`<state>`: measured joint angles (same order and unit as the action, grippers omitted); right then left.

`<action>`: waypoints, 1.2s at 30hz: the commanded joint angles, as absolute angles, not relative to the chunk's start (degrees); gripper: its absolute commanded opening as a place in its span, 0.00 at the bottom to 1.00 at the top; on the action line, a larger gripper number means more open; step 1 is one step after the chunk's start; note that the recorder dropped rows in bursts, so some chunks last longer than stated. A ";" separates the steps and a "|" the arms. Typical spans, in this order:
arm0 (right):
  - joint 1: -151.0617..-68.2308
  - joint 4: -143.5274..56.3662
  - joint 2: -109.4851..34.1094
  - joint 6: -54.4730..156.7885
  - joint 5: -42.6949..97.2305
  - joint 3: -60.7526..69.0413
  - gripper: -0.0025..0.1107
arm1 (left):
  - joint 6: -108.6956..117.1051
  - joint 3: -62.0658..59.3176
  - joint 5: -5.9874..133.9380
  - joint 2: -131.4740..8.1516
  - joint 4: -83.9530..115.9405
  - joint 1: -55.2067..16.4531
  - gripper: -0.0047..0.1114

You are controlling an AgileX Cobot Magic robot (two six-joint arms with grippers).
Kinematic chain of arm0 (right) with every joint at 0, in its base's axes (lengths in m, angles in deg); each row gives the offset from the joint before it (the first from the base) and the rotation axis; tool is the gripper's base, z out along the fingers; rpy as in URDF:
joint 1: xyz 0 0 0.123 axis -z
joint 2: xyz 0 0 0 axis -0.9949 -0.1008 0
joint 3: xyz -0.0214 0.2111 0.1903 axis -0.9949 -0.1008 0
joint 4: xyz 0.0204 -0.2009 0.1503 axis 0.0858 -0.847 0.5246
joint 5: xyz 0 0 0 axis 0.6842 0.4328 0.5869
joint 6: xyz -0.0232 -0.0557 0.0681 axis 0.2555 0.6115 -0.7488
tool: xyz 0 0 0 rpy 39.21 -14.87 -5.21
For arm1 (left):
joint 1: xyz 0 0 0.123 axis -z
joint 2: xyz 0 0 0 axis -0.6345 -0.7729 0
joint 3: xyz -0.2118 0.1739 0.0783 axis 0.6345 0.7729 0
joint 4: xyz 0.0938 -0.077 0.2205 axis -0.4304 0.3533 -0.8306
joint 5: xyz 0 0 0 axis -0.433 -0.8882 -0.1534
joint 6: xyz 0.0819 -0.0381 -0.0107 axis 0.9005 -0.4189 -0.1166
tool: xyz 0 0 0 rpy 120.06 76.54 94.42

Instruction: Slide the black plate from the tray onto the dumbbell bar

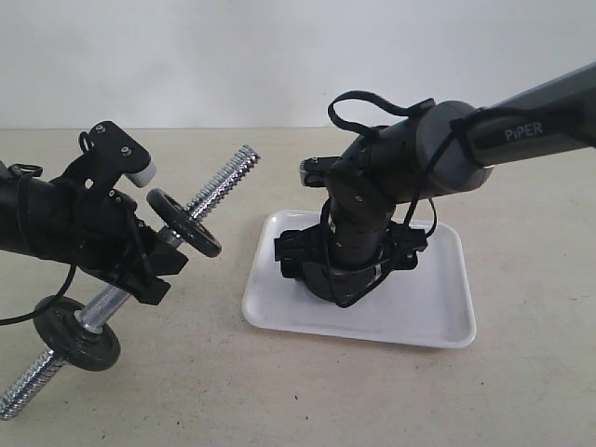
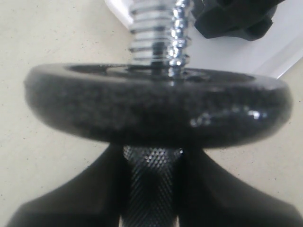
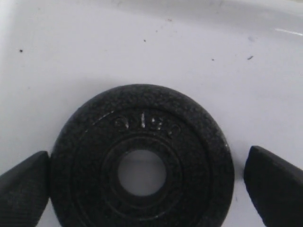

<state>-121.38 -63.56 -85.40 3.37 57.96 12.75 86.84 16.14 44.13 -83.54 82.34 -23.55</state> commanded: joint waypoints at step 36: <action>-121.37 -64.19 -81.06 11.14 61.34 11.95 0.02 | 87.26 16.29 44.84 -80.83 85.87 -23.42 0.08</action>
